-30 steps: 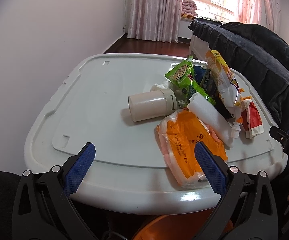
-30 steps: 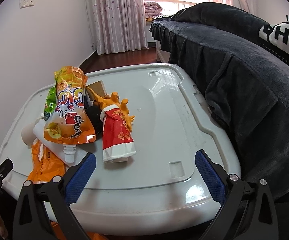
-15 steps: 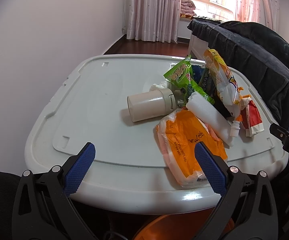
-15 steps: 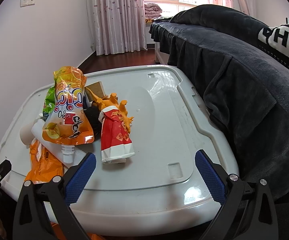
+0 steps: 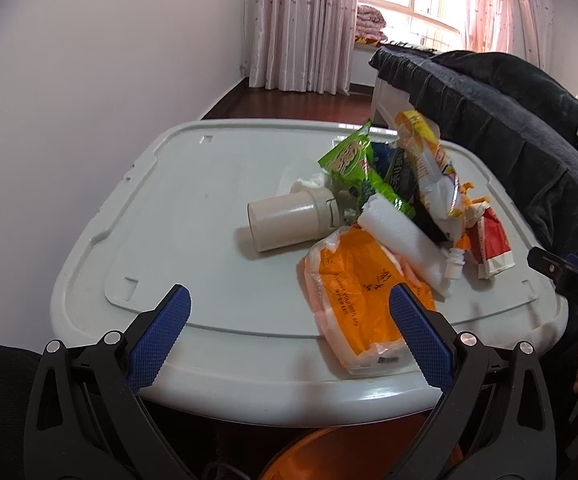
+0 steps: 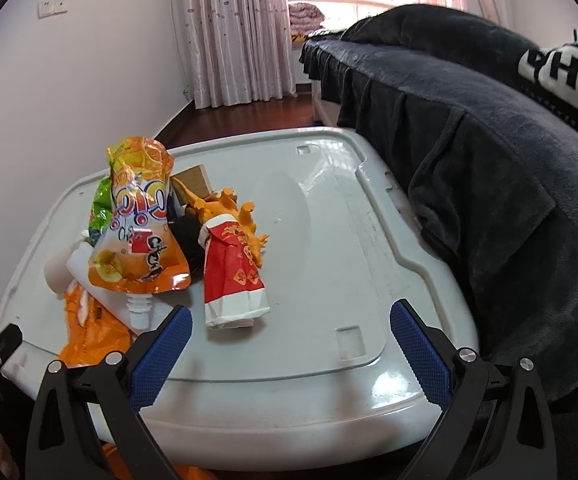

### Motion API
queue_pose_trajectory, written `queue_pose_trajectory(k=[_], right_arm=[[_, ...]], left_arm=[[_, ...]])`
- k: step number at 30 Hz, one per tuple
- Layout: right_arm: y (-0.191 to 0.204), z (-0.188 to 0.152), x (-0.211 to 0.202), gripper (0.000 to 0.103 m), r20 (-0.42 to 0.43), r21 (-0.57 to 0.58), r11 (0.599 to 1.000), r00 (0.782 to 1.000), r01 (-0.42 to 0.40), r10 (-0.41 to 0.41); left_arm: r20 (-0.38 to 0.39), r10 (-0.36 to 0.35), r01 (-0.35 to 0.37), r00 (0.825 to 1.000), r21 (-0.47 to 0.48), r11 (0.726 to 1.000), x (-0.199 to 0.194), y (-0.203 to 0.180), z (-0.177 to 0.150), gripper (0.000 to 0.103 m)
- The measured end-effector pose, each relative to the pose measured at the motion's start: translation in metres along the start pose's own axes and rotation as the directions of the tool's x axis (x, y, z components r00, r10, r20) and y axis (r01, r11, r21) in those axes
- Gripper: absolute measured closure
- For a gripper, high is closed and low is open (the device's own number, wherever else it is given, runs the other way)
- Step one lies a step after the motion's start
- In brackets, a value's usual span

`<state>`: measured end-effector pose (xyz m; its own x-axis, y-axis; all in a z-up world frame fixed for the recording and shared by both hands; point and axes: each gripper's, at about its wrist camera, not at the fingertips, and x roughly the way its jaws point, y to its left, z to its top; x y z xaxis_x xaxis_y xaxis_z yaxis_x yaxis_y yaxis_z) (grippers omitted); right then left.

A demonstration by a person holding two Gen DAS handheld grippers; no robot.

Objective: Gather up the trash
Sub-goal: 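Grasp the orange plastic bag with the left tool while the right tool grasps the red paper cup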

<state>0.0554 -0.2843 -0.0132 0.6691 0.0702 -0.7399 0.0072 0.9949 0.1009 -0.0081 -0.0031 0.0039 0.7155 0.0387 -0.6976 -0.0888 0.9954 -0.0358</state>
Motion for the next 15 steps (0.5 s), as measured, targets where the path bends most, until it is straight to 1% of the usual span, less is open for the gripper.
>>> queue_pose_trajectory(k=[3,6,7,10,12,14,15], right_arm=[[-0.005,0.010,0.005,0.005,-0.030,0.007,1.000,1.000,-0.007,0.007],[-0.001,0.020,0.018,0.010,-0.079,-0.014,1.000,0.997,-0.006,0.005],[0.005,0.024,0.023,0.012,-0.095,-0.035,0.999,0.995,-0.009,0.005],[0.023,0.031,0.032,0.012,-0.109,-0.099,0.995,0.994,-0.020,0.009],[0.035,0.034,0.039,0.015,-0.113,-0.143,0.990,0.994,-0.012,-0.005],[0.044,0.036,0.049,0.025,-0.132,-0.186,0.982,0.991,-0.003,-0.022],[0.046,0.036,0.053,0.026,-0.141,-0.197,0.980,0.990,0.001,-0.029]], left_arm=[[0.009,0.000,0.000,1.000,0.021,1.000,-0.005,-0.004,-0.001,0.006],[-0.003,0.010,-0.010,1.000,0.049,0.999,-0.005,-0.008,-0.004,0.006],[-0.009,0.014,-0.013,1.000,0.056,0.998,-0.005,-0.009,-0.005,0.006],[-0.027,0.011,-0.009,1.000,0.065,0.998,-0.005,-0.008,-0.008,0.006],[-0.037,0.012,-0.010,0.999,0.065,0.998,-0.005,-0.005,-0.011,0.006],[-0.048,0.016,-0.013,0.999,0.061,0.998,-0.005,-0.003,-0.013,0.006],[-0.052,0.017,-0.014,0.998,0.058,0.998,-0.005,-0.002,-0.013,0.006]])
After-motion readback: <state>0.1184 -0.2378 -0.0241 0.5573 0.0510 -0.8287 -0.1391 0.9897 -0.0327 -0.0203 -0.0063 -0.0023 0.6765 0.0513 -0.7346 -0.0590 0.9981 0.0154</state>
